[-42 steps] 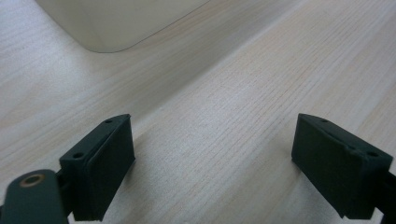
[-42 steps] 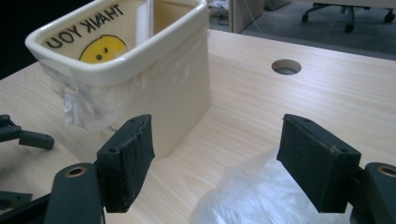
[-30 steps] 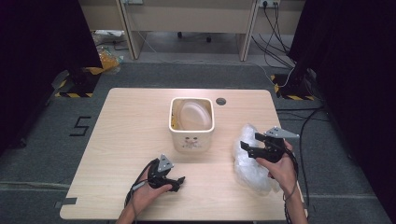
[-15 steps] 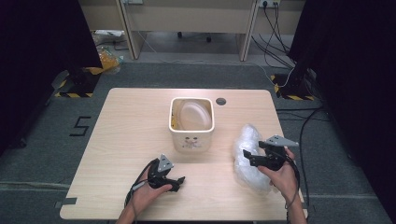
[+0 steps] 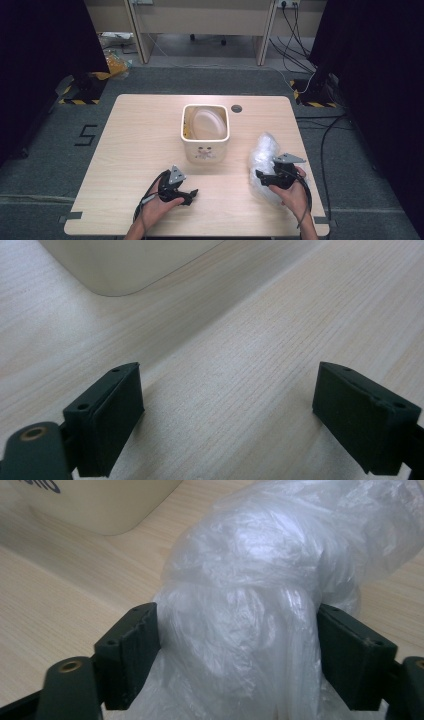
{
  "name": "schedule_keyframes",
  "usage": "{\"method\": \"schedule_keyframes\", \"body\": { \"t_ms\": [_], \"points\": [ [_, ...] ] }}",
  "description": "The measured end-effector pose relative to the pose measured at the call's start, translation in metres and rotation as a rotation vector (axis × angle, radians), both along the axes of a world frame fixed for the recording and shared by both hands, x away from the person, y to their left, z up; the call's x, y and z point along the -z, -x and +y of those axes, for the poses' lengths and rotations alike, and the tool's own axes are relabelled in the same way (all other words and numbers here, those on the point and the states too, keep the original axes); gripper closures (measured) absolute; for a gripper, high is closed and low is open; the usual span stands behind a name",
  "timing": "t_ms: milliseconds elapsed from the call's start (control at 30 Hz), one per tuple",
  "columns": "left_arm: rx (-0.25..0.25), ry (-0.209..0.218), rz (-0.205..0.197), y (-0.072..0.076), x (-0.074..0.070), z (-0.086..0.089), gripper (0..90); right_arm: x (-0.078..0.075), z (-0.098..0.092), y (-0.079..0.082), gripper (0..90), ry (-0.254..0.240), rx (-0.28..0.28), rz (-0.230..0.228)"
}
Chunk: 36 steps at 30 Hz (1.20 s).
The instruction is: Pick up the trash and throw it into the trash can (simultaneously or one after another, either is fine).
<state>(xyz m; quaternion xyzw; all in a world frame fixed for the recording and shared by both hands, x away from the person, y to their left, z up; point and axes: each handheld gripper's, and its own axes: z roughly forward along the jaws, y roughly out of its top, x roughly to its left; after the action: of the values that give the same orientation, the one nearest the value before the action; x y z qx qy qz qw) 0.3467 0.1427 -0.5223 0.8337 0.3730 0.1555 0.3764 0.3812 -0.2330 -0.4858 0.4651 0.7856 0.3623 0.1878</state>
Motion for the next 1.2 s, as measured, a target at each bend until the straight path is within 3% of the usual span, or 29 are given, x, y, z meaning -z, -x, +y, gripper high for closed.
{"method": "schedule_keyframes", "body": {
  "t_ms": [400, 567, 833, 1200],
  "points": [
    [0.000, 0.000, 0.000, 0.000, 0.000, 0.000, 12.0, 0.005, -0.007, -0.001, 57.2, -0.042, -0.025, 0.006],
    [0.000, 0.000, 0.000, 0.000, 0.000, 0.000, 12.0, 0.005, -0.010, -0.002, 65.3, -0.073, -0.034, -0.012],
    [0.000, 0.000, 0.000, 0.000, 0.000, 0.000, 12.0, -0.011, -0.017, 0.001, 67.1, -0.120, -0.040, -0.057],
    [0.001, -0.001, 0.000, 0.000, 0.000, 0.000, 12.0, -0.019, -0.016, 0.004, 66.9, -0.140, -0.056, -0.063]
  ]
}}
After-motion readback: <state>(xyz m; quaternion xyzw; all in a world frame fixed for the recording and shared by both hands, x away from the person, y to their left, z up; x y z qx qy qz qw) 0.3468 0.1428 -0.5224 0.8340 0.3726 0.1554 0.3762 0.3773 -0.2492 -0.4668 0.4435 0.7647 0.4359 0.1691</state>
